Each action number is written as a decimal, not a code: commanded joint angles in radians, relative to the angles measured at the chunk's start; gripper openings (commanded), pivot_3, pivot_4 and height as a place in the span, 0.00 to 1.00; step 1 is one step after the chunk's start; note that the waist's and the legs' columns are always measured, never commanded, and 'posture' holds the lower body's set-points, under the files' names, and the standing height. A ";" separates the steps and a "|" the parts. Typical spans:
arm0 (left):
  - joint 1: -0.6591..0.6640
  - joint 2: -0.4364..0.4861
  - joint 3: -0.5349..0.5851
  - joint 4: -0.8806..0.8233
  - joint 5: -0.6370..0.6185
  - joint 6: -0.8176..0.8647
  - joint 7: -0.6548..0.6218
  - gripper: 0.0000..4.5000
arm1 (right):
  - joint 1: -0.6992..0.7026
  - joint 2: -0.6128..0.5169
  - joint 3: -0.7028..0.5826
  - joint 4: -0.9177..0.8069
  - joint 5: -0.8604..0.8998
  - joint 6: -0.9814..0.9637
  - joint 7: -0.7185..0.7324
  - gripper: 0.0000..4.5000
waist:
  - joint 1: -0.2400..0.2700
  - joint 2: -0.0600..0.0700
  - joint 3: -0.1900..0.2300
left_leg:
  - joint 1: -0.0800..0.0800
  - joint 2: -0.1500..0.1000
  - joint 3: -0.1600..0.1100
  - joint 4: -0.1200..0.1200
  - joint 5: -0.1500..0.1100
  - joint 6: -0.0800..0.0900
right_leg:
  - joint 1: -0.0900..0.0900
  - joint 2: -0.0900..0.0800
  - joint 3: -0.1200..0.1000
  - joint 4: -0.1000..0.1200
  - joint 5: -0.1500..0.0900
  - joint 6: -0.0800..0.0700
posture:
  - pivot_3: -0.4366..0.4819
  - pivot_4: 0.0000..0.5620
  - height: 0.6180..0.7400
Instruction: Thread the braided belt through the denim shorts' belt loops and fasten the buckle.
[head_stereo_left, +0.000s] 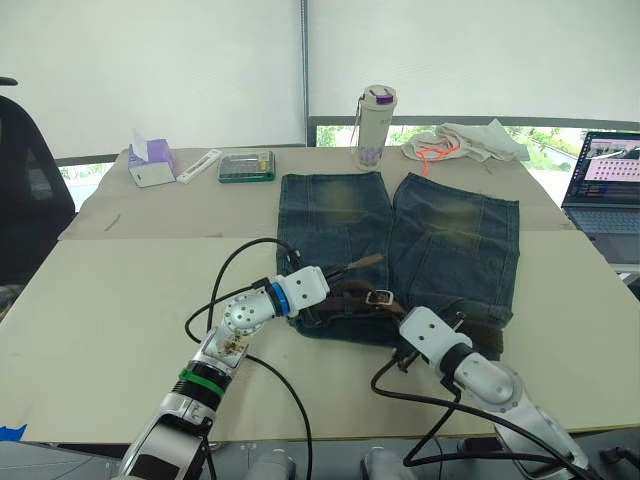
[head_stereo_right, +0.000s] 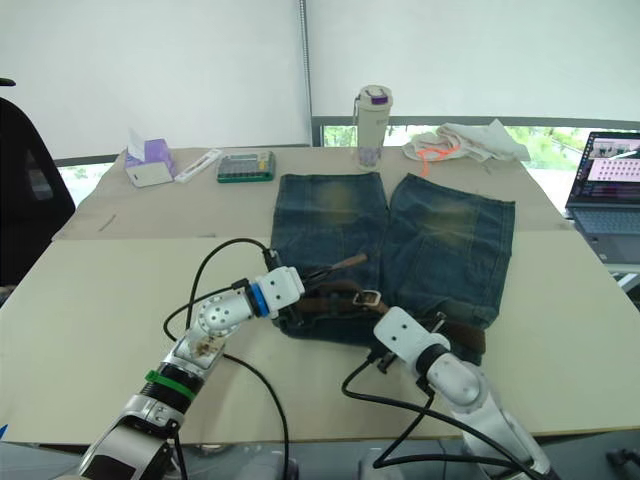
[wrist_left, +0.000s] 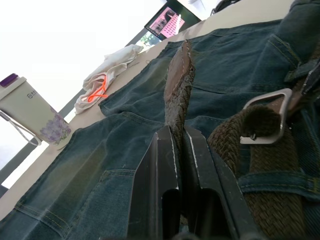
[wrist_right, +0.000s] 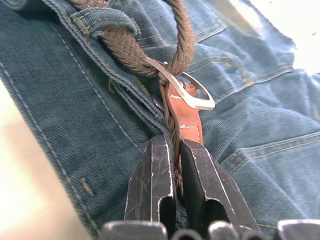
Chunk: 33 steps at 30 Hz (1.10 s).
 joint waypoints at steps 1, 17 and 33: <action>-0.018 0.032 -0.019 -0.067 0.019 0.023 -0.039 0.00 | -0.006 0.004 -0.023 0.006 -0.097 -0.071 -0.053 0.00 | 0.000 0.000 0.000 | 0.000 0.000 0.000 0.000 0.000 0.000 | 0.000 0.000 0.000 0.000 0.000 0.000 | 0.48 0.27 1.00; -0.158 0.164 -0.174 -0.044 0.428 -0.076 0.075 0.00 | -0.014 -0.004 -0.022 0.084 -0.408 -0.273 -0.118 0.00 | 0.000 0.000 0.000 | 0.000 0.000 0.002 0.000 0.000 0.000 | 0.000 0.000 0.000 0.000 0.000 0.000 | 0.48 0.27 1.00; -0.239 0.073 -0.233 0.092 0.499 -0.180 0.204 0.00 | -0.023 0.043 -0.026 0.095 -0.455 -0.359 -0.106 0.00 | 0.001 0.000 0.000 | 0.000 -0.001 0.003 0.001 0.000 0.000 | 0.000 0.000 0.000 0.001 0.000 0.000 | 0.48 0.27 1.00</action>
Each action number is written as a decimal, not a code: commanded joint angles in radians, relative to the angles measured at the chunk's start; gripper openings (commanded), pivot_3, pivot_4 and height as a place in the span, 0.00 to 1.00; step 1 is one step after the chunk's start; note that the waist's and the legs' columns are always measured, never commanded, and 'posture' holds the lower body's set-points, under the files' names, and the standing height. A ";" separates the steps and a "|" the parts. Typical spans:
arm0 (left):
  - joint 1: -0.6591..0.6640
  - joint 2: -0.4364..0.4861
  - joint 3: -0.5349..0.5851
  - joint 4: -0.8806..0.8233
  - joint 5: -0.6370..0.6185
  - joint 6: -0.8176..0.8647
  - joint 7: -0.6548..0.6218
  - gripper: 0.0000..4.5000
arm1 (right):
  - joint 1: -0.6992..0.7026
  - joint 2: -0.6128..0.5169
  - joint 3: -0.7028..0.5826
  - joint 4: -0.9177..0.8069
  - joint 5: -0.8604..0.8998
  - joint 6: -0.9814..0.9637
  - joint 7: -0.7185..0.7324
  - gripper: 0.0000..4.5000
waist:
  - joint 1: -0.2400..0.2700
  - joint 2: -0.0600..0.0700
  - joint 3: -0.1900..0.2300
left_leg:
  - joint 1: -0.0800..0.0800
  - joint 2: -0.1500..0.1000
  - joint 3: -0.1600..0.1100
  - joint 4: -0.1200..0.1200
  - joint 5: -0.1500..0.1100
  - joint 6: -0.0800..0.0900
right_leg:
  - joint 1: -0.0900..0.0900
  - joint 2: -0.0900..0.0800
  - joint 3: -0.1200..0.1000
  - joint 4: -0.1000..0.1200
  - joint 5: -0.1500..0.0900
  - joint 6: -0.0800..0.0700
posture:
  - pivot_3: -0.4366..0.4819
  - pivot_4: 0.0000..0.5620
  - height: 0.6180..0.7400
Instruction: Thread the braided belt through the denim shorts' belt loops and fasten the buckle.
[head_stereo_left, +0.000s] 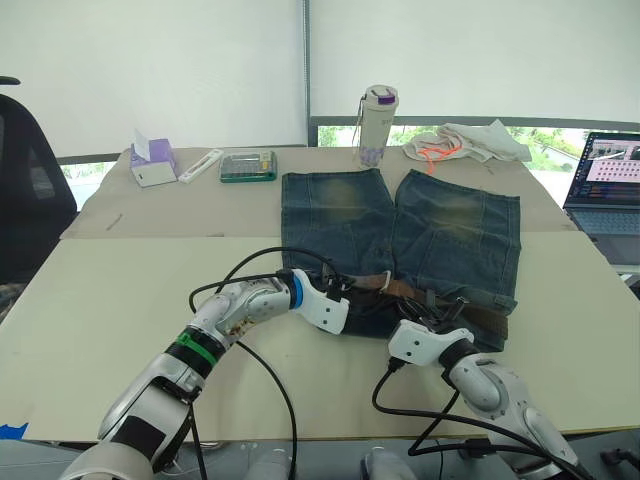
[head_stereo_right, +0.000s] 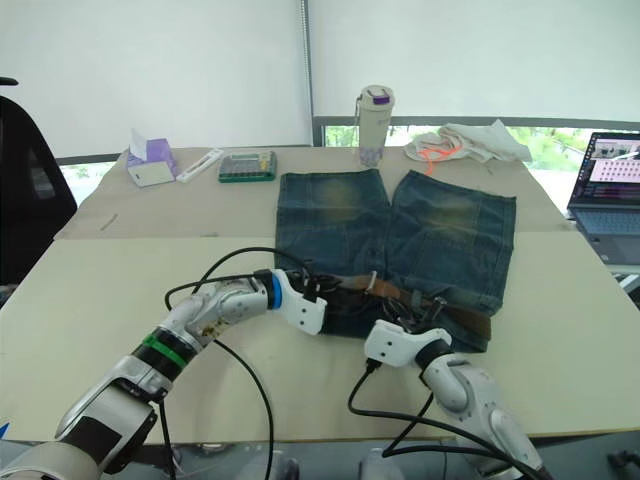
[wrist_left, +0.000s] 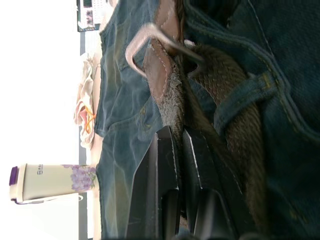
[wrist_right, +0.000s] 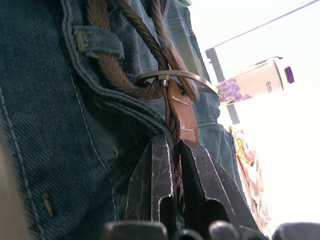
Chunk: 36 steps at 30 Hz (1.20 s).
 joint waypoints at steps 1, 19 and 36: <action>-0.034 -0.037 -0.017 0.021 -0.004 -0.041 0.038 0.00 | -0.021 0.010 -0.018 -0.023 0.003 -0.062 -0.015 0.00 | 0.000 0.000 0.000 | 0.000 0.000 0.000 0.000 0.000 0.000 | 0.000 0.000 0.000 0.000 0.000 0.000 | 0.48 0.27 1.00; -0.149 -0.234 -0.084 0.358 0.027 -0.140 0.222 0.00 | 0.125 0.254 -0.367 -0.302 0.802 0.435 0.218 0.64 | 0.007 0.000 0.000 | -0.001 -0.001 -0.001 0.002 0.000 0.000 | 0.001 0.000 0.000 0.001 0.000 0.000 | 0.48 0.27 1.00; -0.134 -0.249 -0.100 0.384 0.033 -0.159 0.264 0.00 | -0.154 0.692 -0.835 -0.259 1.569 1.014 -0.418 0.52 | 0.013 0.001 -0.001 | 0.000 -0.001 -0.004 0.002 0.000 0.000 | -0.001 -0.001 0.000 0.008 0.000 0.001 | 0.48 0.27 1.00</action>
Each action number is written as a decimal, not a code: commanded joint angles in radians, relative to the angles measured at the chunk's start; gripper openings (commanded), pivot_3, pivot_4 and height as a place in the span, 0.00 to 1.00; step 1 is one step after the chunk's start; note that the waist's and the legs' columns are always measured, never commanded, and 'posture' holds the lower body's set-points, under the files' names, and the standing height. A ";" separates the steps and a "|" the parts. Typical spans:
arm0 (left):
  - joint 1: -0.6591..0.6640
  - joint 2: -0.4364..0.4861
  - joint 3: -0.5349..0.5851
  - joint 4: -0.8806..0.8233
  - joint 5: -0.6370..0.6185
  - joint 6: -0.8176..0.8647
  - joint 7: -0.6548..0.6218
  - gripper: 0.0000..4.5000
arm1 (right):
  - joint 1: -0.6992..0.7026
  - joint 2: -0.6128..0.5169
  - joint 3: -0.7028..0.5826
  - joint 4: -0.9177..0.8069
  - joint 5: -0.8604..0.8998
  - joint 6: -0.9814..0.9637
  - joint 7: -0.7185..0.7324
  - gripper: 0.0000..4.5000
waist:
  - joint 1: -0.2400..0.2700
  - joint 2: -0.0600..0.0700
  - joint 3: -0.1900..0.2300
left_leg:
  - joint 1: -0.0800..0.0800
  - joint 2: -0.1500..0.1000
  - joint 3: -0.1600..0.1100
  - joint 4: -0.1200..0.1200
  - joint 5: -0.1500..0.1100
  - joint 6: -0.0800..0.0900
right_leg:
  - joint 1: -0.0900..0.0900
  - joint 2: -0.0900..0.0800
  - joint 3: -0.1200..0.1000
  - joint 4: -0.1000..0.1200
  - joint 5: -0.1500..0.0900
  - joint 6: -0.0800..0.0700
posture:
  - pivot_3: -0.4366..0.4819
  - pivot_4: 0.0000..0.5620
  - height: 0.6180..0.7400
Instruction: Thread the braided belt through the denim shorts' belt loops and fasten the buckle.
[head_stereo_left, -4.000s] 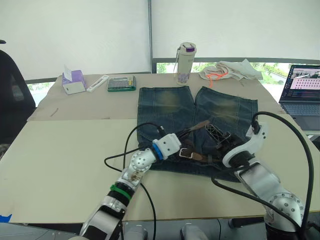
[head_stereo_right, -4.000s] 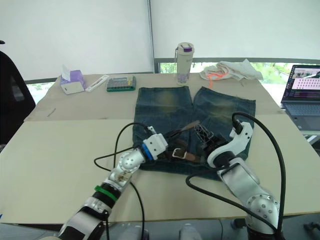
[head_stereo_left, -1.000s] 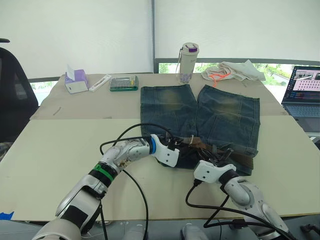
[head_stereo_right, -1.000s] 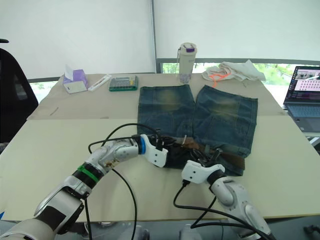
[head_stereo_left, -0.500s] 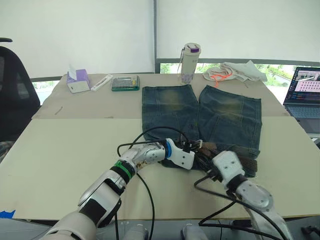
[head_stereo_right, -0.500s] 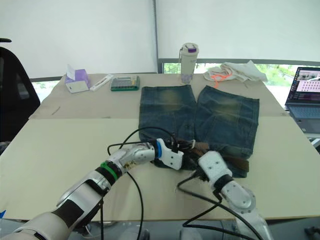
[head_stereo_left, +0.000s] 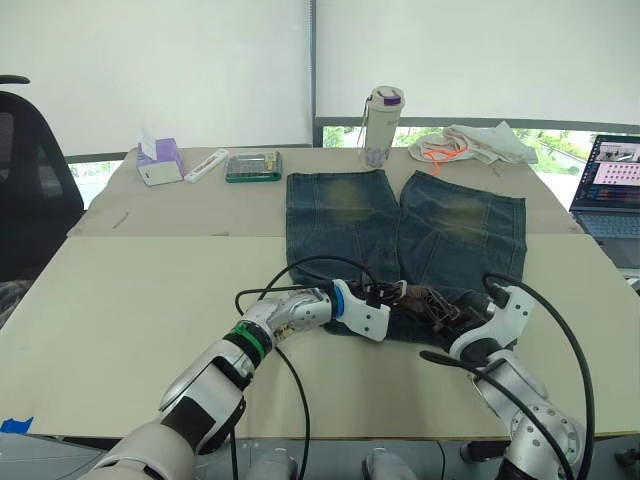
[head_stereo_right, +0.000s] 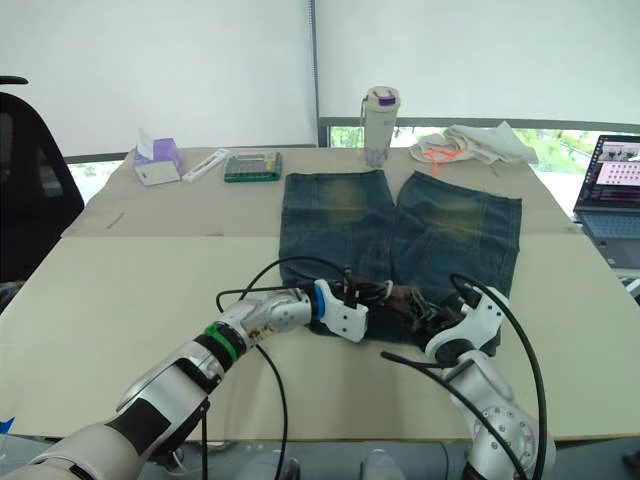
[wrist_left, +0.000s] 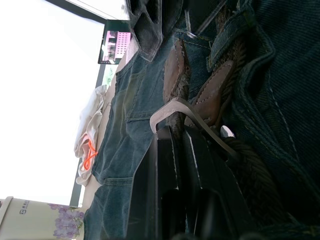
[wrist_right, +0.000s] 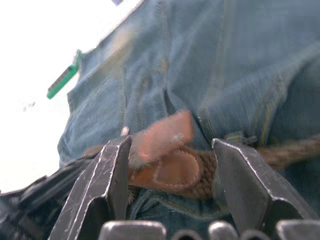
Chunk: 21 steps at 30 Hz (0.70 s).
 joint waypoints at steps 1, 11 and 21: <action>-0.001 -0.007 -0.008 -0.012 -0.005 -0.018 0.007 0.00 | -0.043 0.037 -0.028 0.003 0.139 0.009 -0.113 0.46 | -0.002 0.000 0.000 | 0.000 0.000 0.000 0.000 0.000 0.000 | 0.000 0.000 0.000 0.000 0.000 0.000 | 0.48 0.27 1.00; 0.008 -0.005 -0.010 -0.006 -0.011 -0.022 0.000 0.00 | -0.034 -0.025 0.021 0.023 0.398 -0.043 -0.277 0.01 | -0.010 0.000 0.000 | 0.000 0.000 0.001 0.000 0.000 0.000 | 0.000 0.000 0.000 0.000 0.000 0.000 | 0.48 0.27 1.00; 0.036 -0.002 0.032 -0.053 -0.106 -0.024 -0.085 0.40 | 0.002 -0.138 0.069 0.040 0.470 -0.119 -0.322 0.00 | -0.016 0.000 0.000 | 0.000 0.001 0.002 0.000 0.000 0.000 | 0.000 0.001 0.000 -0.001 0.000 0.001 | 0.48 0.27 1.00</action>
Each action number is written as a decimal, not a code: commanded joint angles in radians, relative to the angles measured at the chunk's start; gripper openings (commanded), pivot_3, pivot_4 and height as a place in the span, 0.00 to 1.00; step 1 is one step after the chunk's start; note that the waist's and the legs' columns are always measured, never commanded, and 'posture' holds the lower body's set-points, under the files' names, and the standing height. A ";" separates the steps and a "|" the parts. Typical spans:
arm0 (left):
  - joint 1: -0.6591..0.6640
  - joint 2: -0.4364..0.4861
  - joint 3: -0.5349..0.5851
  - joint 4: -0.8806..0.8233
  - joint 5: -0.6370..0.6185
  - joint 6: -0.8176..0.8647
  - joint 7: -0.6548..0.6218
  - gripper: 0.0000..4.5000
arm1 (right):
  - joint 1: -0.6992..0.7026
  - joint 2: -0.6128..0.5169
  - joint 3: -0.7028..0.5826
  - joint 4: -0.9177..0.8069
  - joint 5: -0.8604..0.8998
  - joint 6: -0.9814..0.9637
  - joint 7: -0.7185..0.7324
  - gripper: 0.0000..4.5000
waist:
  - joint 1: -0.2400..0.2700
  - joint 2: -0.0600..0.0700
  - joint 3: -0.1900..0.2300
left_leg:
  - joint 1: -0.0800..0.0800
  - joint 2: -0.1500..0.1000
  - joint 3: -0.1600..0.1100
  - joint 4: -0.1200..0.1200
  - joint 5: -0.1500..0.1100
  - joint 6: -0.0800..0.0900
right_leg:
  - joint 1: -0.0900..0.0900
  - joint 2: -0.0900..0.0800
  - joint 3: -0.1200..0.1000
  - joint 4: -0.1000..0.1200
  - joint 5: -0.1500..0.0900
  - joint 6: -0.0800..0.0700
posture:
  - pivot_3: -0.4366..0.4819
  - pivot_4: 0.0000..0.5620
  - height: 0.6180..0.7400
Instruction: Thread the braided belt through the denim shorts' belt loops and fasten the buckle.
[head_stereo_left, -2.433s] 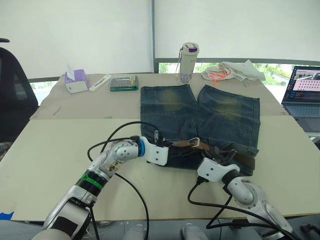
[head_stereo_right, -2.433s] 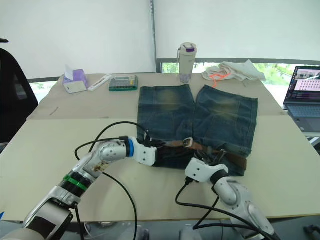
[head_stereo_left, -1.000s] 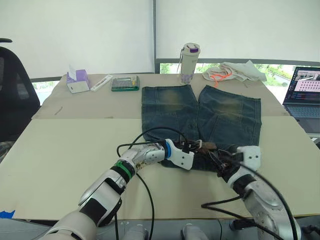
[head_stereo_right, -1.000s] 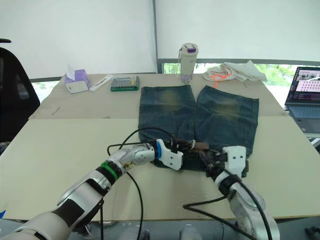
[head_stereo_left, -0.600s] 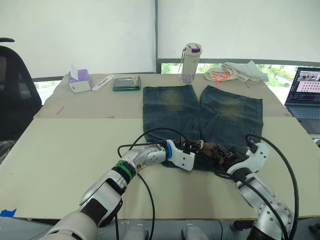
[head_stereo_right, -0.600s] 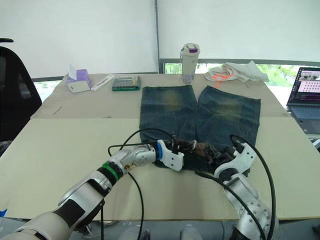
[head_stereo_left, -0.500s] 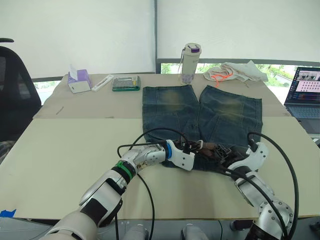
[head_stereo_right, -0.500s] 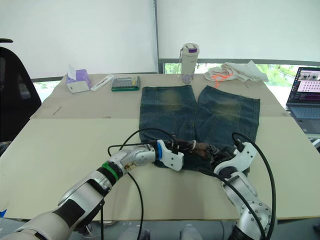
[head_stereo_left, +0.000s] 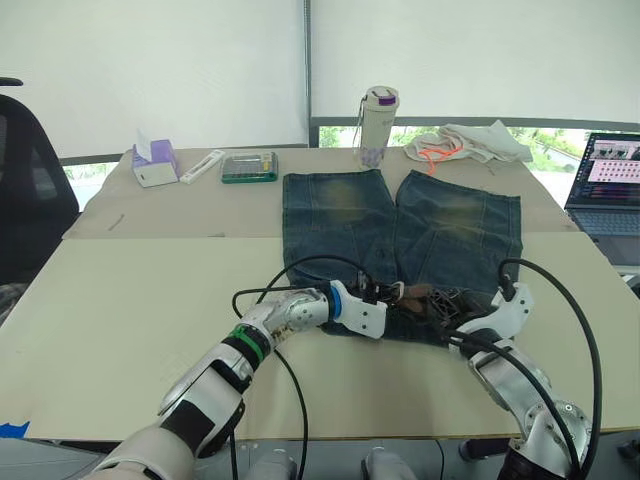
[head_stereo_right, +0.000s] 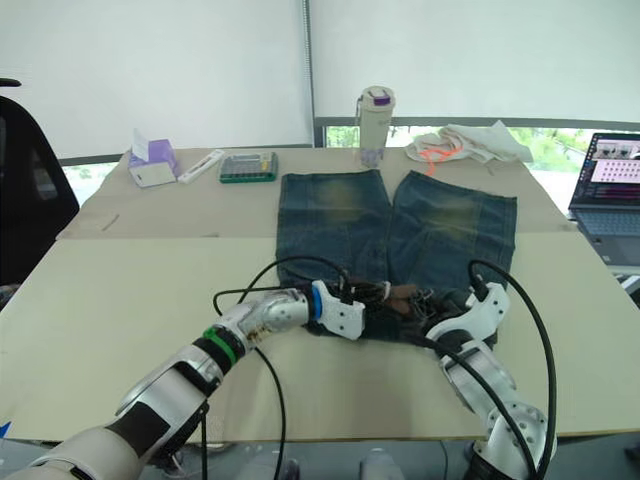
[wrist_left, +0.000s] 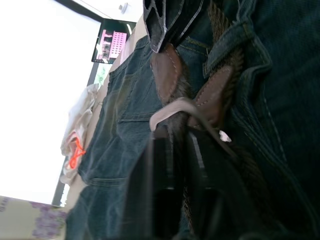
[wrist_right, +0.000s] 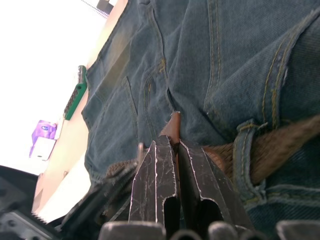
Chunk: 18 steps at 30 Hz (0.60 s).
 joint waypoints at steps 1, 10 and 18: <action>0.012 0.012 -0.001 -0.039 0.002 -0.046 0.024 0.46 | 0.008 -0.068 0.016 -0.027 0.036 -0.039 0.015 0.00 | -0.001 0.000 0.000 | 0.000 0.000 0.000 0.000 0.000 0.000 | 0.000 0.000 0.000 0.000 0.000 0.000 | 0.48 0.27 1.00; 0.179 -0.025 0.246 -0.164 -0.576 -0.016 -0.176 0.98 | 0.091 -0.344 -0.005 -0.060 -0.027 -0.081 0.163 0.00 | -0.002 0.001 0.000 | 0.000 0.001 -0.001 0.000 -0.001 0.001 | 0.000 0.000 0.001 -0.001 0.000 0.000 | 0.48 0.27 1.00; 0.243 0.054 0.299 -0.127 -0.651 0.145 -0.403 0.98 | 0.136 -0.494 -0.034 -0.023 -0.142 -0.114 0.272 0.00 | -0.003 0.002 0.000 | 0.000 0.000 0.001 0.001 -0.002 0.003 | 0.001 0.001 0.001 -0.001 -0.001 0.001 | 0.48 0.27 1.00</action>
